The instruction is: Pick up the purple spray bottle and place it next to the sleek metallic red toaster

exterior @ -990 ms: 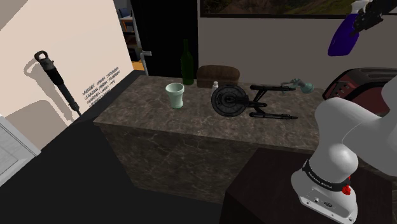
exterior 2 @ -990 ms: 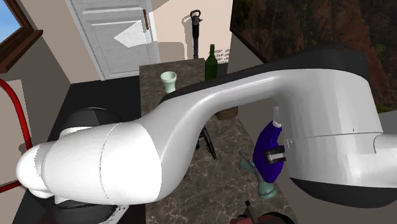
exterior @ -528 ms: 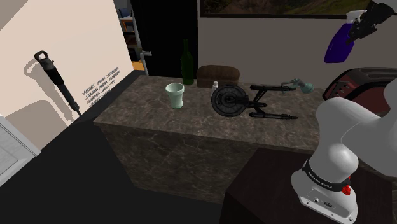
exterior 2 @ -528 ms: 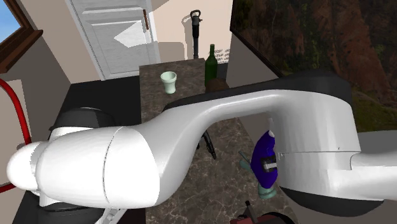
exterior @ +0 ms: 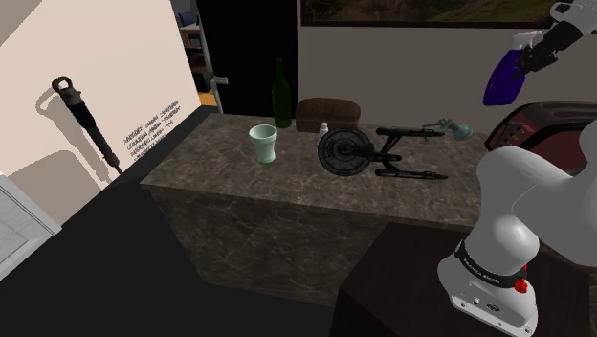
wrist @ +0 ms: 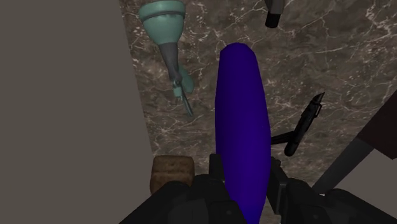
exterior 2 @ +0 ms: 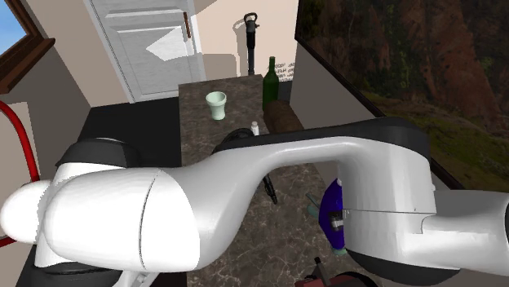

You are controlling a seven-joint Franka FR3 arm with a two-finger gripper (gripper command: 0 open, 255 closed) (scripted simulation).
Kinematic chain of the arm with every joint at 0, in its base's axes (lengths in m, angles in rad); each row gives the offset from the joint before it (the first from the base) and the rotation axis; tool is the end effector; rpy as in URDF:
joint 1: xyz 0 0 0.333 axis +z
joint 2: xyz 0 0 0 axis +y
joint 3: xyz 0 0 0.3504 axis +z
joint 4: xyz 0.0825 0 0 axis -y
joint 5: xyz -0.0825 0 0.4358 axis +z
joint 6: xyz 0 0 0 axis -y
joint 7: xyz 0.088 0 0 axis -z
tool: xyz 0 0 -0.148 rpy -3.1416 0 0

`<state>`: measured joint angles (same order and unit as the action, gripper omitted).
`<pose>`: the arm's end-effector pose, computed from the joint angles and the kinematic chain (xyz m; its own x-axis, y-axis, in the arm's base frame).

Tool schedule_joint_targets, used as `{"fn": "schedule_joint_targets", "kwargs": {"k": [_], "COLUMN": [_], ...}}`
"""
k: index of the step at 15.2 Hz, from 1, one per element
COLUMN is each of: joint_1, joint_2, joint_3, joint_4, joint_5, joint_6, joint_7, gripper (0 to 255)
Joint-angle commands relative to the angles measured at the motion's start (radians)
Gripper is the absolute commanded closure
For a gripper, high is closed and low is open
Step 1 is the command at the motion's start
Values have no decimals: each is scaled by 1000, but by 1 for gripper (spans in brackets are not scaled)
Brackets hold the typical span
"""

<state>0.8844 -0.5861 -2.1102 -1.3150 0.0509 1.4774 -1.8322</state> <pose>0.0966 -0.6927 0.5086 0.7123 0.4506 0.5380 0.5370 -0.8436 -0.0044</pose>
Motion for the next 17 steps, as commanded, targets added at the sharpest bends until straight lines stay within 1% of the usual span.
{"fn": "schedule_joint_targets", "kwargs": {"k": [1, 9, 17], "joint_1": [-6, -28, -34], "joint_2": [-1, -7, -28], "joint_3": [-2, -11, -27], "joint_4": [-29, -134, -216], "joint_5": [-2, -9, -24], "joint_6": [27, 123, 213], "joint_7": [-9, -42, -68], "gripper": [255, 255, 255]}}
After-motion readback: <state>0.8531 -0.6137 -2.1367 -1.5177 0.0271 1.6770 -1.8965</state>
